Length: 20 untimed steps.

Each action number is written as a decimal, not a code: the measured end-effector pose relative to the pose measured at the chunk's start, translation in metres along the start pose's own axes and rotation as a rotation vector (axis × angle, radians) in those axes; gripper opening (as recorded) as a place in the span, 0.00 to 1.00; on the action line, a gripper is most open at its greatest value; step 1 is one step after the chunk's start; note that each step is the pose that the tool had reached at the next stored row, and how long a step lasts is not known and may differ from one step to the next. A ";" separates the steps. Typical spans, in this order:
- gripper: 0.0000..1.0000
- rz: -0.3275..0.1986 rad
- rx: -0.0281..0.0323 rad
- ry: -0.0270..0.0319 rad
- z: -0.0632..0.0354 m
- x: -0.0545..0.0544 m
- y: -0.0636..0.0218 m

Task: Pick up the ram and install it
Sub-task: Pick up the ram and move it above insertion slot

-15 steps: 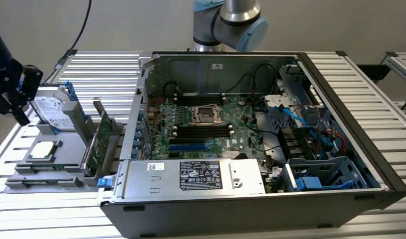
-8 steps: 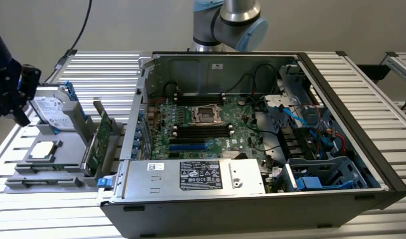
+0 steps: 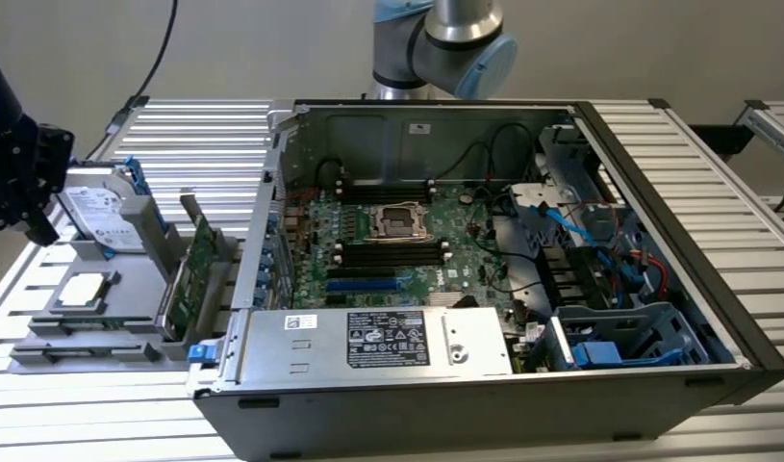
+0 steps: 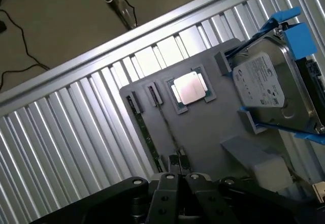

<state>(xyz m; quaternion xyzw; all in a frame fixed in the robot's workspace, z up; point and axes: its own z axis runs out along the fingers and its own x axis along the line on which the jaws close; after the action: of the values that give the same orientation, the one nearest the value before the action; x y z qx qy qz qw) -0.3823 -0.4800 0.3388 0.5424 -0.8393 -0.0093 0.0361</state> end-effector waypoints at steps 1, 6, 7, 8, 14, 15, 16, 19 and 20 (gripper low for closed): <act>0.11 -0.018 0.0010 0.0013 0.0000 0.000 0.0000; 0.11 -0.109 0.0064 0.0079 0.0000 0.000 0.0000; 0.11 -0.127 0.0074 0.0093 0.0001 0.000 0.0000; 0.11 -0.144 0.0084 0.0107 0.0000 0.000 0.0000; 0.11 -0.254 0.0151 0.0191 0.0001 0.000 0.0000; 0.11 -0.272 0.0163 0.0205 0.0002 0.000 0.0000; 0.11 -0.288 0.0172 0.0220 0.0002 0.000 0.0000; 0.11 -0.320 0.0200 0.0280 0.0002 0.000 0.0008; 0.11 -0.321 0.0203 0.0285 0.0003 0.000 0.0007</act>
<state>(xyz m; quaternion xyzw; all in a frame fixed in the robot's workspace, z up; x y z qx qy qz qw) -0.3831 -0.4800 0.3385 0.6701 -0.7411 0.0013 0.0406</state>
